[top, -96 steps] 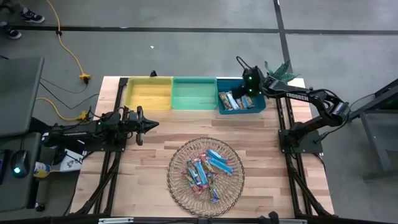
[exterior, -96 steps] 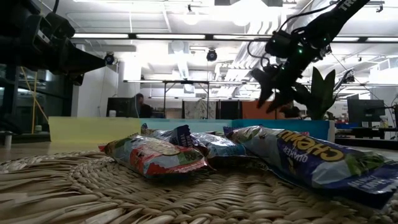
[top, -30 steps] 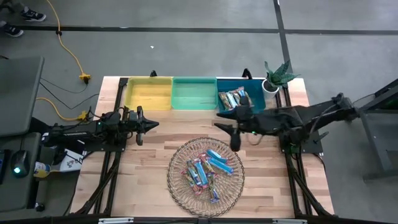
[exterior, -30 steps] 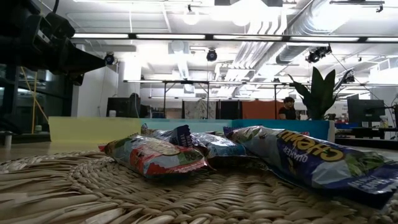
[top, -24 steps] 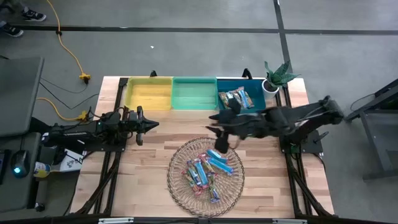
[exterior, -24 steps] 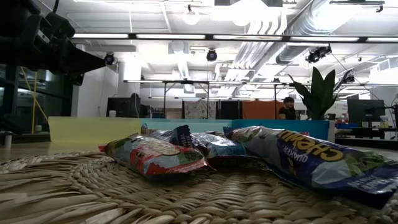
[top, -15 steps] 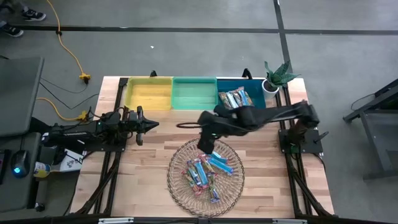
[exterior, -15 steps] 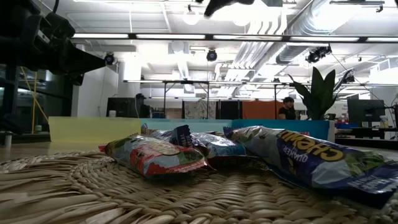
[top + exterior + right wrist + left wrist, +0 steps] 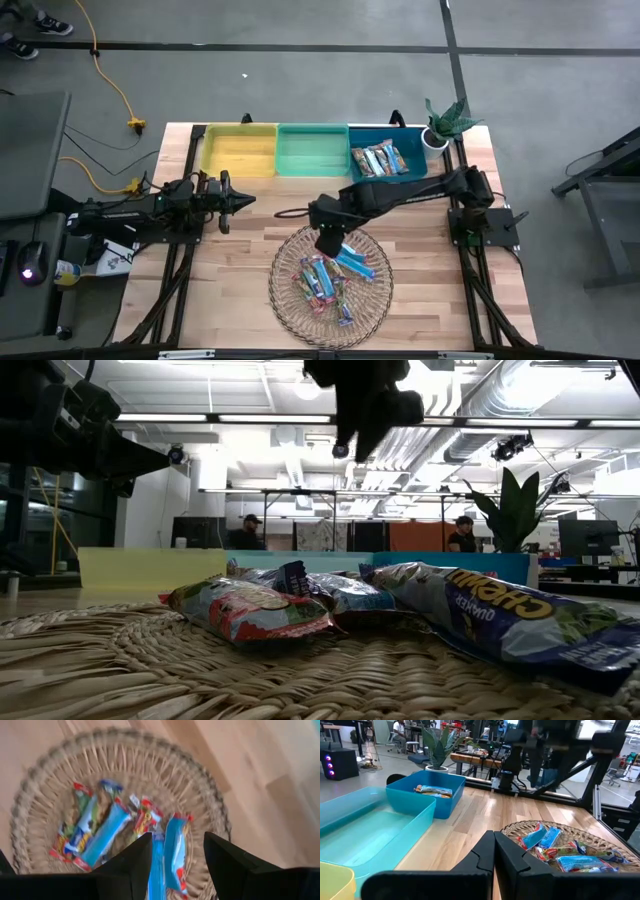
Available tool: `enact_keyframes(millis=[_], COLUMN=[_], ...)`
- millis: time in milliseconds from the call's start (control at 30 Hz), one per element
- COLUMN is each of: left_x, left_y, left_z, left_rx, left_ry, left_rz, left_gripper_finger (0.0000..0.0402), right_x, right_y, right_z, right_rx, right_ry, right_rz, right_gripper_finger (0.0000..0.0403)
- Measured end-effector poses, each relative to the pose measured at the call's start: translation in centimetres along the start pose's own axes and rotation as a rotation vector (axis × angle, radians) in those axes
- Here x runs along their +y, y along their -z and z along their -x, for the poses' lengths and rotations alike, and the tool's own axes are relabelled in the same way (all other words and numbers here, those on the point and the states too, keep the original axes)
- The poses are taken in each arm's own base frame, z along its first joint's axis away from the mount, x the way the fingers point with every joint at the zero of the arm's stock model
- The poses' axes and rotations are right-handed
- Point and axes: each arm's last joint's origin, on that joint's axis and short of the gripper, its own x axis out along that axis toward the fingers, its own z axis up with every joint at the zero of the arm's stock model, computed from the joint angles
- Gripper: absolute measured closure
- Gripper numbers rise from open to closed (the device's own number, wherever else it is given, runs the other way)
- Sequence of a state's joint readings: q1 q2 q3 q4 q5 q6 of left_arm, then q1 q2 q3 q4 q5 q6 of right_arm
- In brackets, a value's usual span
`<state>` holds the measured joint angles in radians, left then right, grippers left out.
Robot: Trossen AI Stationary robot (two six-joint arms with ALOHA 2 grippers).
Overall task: Pick and place Granola Bars by type
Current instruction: Put the red granola bar into the light green bin
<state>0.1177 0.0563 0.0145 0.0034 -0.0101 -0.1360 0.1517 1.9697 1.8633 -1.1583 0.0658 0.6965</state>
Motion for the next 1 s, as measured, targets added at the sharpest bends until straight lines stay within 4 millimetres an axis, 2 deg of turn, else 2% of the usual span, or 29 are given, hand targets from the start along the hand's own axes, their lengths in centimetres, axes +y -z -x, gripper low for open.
enact_keyframes(millis=[233,600,733,1000], left_x=[0.0,0.0,0.0,0.0], left_y=[0.0,0.0,0.0,0.0], left_z=[0.0,0.0,0.0,0.0], left_rx=[0.0,0.0,0.0,0.0], left_ry=[0.0,0.0,0.0,0.0], left_rz=[0.0,0.0,0.0,0.0], left_gripper_finger=[0.0401,0.0401,0.0401,0.0401], right_x=[0.6,0.6,0.2,-0.5], right_y=[2.3,5.0,5.4,4.7], right_z=[-3.5,-8.1,-8.7,-8.8], right_rx=[0.1,0.142,0.137,0.072], right_ry=[-0.04,-0.102,-0.074,-0.018], right_rz=[0.033,0.036,0.055,0.088], right_gripper_finger=[0.024,0.024,0.024,0.024])
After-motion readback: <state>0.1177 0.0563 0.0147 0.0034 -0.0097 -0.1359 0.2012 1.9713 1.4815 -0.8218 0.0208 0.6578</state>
